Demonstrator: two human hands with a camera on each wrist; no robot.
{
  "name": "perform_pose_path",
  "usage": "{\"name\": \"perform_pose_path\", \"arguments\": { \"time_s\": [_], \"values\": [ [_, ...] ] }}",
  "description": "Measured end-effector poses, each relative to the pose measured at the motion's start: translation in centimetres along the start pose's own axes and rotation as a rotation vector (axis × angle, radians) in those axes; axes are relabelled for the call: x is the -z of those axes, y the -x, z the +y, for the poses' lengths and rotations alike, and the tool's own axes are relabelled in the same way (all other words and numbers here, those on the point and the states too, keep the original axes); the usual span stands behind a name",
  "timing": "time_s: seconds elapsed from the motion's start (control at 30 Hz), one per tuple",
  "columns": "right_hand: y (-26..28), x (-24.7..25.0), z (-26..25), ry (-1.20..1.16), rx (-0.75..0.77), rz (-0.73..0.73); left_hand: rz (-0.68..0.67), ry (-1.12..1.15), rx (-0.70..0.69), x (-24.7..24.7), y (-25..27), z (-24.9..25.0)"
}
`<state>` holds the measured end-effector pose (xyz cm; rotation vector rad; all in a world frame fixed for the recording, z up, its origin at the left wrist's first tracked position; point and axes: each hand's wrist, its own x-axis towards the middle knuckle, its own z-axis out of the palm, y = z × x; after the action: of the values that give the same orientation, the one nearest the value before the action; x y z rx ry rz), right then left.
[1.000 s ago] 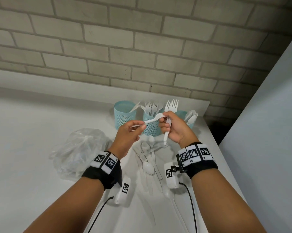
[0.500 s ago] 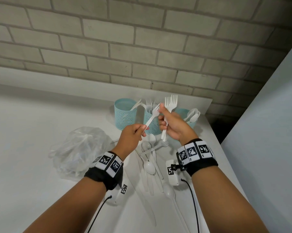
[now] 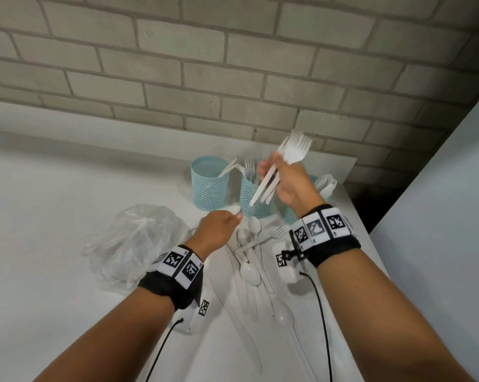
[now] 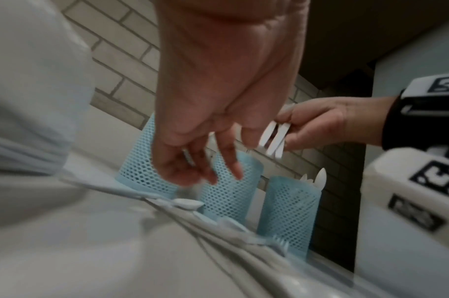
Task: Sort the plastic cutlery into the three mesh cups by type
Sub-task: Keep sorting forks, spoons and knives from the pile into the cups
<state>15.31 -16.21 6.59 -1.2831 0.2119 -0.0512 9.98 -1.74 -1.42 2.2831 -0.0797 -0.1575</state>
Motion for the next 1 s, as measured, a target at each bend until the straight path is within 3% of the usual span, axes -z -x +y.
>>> {"name": "perform_pose_path", "arguments": {
  "time_s": [0.07,0.17,0.4,0.57,0.67,0.73,0.8,0.9,0.97,1.0],
  "values": [
    [-1.1,0.1,-1.6,-0.176,0.168,0.083,0.008,-0.321,0.119,0.4,-0.9,-1.3],
    [-3.0,-0.1,-2.4,-0.262,0.336,0.124,-0.025,-0.457,0.159,0.5,-1.4,-2.1],
    [-6.2,-0.7,1.4,0.101,0.288,0.066,-0.184,-0.564,0.078,-0.6,-2.6,-1.0],
    [-6.0,0.7,0.8,0.399,0.267,0.032,-0.301,-0.65,0.184,-1.1,-3.0,-0.7],
    [-4.5,1.4,-0.7,0.584,0.389,-0.015,-0.326,-0.647,0.183,-1.1,-2.9,-0.7],
    [-2.7,1.7,-2.2,0.59,0.452,-0.063,-0.349,-0.648,0.147,-1.1,-2.4,-0.3],
    [-0.8,2.3,-3.5,0.594,0.389,-0.257,-0.392,-0.676,0.093,-1.1,-1.5,0.3],
    [1.7,3.0,-3.5,0.99,0.046,-0.636,-0.452,-0.726,0.047,-1.5,0.2,1.1],
    [2.2,3.4,-1.6,1.295,-0.179,-0.753,-0.471,-0.723,0.046,-2.0,1.1,1.3],
    [2.3,3.5,-0.3,1.44,-0.205,-0.744,-0.474,-0.715,0.048,-2.3,1.5,1.3]
  ]
}}
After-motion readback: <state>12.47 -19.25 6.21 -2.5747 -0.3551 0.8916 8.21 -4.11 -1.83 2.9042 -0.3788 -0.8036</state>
